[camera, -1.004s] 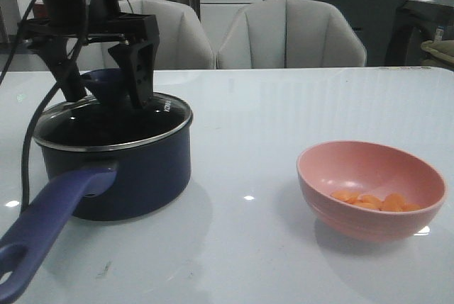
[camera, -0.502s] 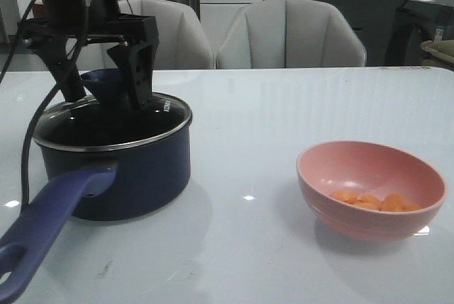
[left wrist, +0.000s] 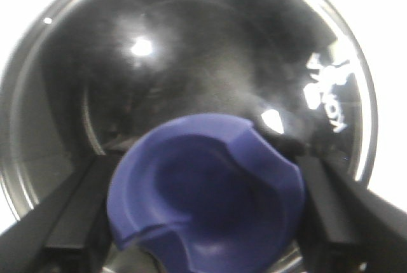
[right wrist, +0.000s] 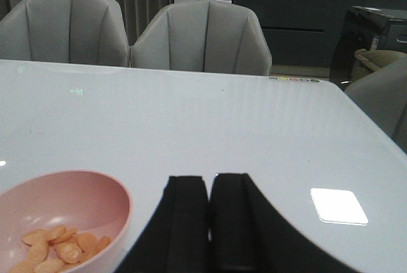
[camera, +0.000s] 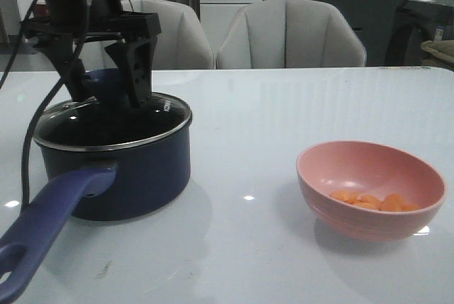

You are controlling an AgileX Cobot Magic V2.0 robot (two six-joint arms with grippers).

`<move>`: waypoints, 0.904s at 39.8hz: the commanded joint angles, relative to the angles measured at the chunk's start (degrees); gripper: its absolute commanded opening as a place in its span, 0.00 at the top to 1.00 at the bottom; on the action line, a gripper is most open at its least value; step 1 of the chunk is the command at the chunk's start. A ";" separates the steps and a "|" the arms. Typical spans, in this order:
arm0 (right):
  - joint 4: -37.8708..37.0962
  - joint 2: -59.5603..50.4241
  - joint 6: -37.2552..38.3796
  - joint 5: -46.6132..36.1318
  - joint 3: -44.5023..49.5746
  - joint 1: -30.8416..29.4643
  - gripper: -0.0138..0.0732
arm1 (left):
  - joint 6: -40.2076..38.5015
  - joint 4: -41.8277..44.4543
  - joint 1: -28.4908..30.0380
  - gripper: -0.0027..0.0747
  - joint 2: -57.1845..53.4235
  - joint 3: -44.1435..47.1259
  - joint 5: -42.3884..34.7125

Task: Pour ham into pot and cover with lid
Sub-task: 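Lift the glass lid off the saucepan with the left gripper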

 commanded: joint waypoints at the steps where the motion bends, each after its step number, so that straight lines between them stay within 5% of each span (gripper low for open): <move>1: -0.28 -1.17 -0.06 -4.42 0.62 -0.27 0.67 | -0.21 -0.99 -0.27 0.51 -2.25 -0.93 -0.26; 8: -0.28 -1.17 -0.06 -4.42 0.62 -0.27 0.67 | -0.21 -0.99 -0.27 0.64 -2.25 -0.93 1.04; 36: -0.28 -1.17 -0.06 -4.42 0.62 -0.27 0.67 | -0.21 0.30 -0.27 0.65 -2.85 -5.14 3.88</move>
